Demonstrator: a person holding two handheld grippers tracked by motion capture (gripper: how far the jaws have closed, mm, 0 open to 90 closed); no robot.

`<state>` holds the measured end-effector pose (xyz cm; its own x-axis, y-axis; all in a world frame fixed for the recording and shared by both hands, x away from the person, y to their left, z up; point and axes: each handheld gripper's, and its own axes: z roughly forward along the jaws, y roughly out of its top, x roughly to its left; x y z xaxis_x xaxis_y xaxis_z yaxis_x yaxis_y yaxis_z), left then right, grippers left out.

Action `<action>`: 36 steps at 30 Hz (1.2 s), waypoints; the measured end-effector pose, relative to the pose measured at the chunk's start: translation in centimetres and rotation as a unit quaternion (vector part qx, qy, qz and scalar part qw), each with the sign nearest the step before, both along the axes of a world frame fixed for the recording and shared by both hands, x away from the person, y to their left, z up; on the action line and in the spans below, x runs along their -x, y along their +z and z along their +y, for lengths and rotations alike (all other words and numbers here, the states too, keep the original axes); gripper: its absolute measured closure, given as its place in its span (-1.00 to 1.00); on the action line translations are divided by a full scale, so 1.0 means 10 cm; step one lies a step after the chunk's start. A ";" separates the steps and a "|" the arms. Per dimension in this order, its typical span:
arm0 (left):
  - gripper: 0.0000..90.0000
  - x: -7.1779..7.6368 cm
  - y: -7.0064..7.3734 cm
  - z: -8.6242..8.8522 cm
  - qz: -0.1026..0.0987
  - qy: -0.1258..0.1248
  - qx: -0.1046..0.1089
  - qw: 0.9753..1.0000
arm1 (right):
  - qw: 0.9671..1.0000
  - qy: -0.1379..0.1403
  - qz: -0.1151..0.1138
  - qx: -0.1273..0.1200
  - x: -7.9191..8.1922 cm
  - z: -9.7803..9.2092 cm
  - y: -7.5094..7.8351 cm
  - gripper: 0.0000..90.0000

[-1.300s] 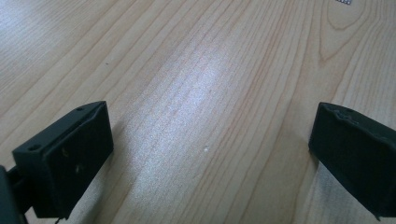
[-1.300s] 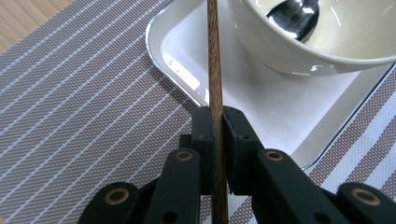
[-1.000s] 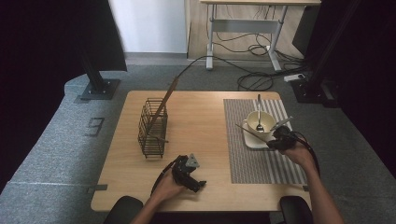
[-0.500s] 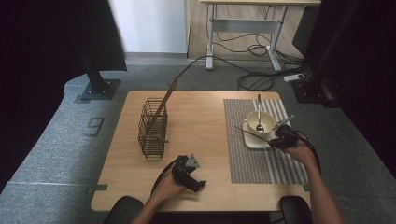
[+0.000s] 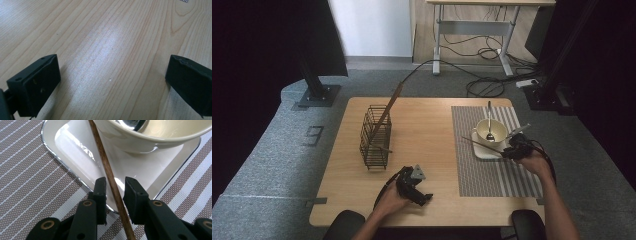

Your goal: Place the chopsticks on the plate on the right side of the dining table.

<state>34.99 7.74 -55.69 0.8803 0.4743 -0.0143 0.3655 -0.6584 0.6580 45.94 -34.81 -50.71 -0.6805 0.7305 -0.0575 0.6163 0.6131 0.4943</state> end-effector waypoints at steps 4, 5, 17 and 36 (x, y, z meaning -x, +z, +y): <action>-1.00 0.00 0.00 0.00 0.000 0.000 0.000 1.000 | 1.000 0.009 -0.010 -0.013 0.10 0.03 0.08 0.36; -1.00 0.00 0.00 0.00 0.000 0.000 0.001 1.000 | 1.000 0.011 -0.019 -0.019 0.18 0.07 0.12 0.22; -1.00 0.01 0.00 0.00 -0.001 -0.002 0.000 1.000 | 0.991 -0.073 -0.088 -0.076 0.52 0.19 0.03 -0.57; -1.00 0.01 0.00 0.00 -0.001 -0.002 -0.001 1.000 | 0.982 -0.098 -0.119 -0.105 0.70 0.30 -0.24 -0.93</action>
<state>34.90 7.76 -55.70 0.8825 0.4702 -0.0123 0.3612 -0.6608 0.6579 38.89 -31.83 -53.08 -0.5103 0.8594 -0.0327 0.5637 0.3630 0.7419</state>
